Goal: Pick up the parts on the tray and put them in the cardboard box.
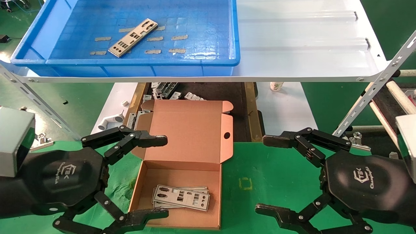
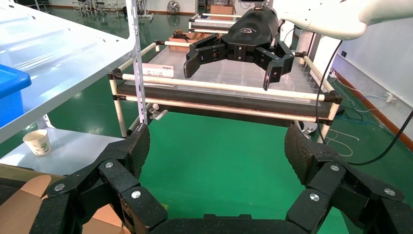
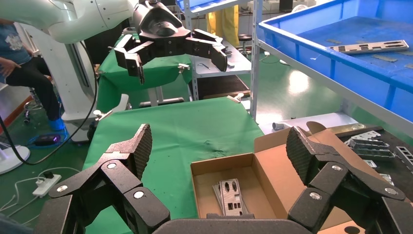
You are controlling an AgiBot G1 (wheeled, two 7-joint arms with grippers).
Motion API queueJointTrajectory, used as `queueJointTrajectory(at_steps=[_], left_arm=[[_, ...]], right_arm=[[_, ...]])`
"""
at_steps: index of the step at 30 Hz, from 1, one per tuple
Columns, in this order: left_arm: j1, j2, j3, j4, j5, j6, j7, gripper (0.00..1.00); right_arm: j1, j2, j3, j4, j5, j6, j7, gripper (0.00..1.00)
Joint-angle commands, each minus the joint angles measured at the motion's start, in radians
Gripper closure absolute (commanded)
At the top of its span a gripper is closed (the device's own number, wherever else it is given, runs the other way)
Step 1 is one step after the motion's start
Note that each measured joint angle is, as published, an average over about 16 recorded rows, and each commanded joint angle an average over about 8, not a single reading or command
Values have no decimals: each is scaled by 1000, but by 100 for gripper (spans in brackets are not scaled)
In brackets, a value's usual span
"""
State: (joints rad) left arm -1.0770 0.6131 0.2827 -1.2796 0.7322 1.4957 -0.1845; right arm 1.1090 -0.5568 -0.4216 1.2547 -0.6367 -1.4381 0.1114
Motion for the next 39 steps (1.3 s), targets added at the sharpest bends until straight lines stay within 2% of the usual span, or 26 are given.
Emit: queueJointTrajectory(at_steps=[1,11,12,15,19,20,23,31,39], left_arm=[[0,0,0,0,0,0,0,0],[0,0,0,0,0,0,0,0],[0,0,0,0,0,0,0,0],[0,0,0,0,0,0,0,0],[-3,2,-2,4,3,-11,-1,0],[-6,3,-2,7,7,-20,-3,0],[-25,13,-2,20,25,-61,-11,0],[-157,88,17,119,114,-213,-58,0],[-378,202,74,364,266,-317,-27,0]], right_arm=[[0,0,0,0,0,0,0,0],[0,0,0,0,0,0,0,0],[0,0,0,0,0,0,0,3],[0,0,0,0,0,0,0,27],[0,0,0,0,0,0,0,77],[0,0,0,0,0,0,0,87],[0,0,0,0,0,0,0,100],[0,0,0,0,0,0,0,100],[0,0,0,0,0,0,0,100]])
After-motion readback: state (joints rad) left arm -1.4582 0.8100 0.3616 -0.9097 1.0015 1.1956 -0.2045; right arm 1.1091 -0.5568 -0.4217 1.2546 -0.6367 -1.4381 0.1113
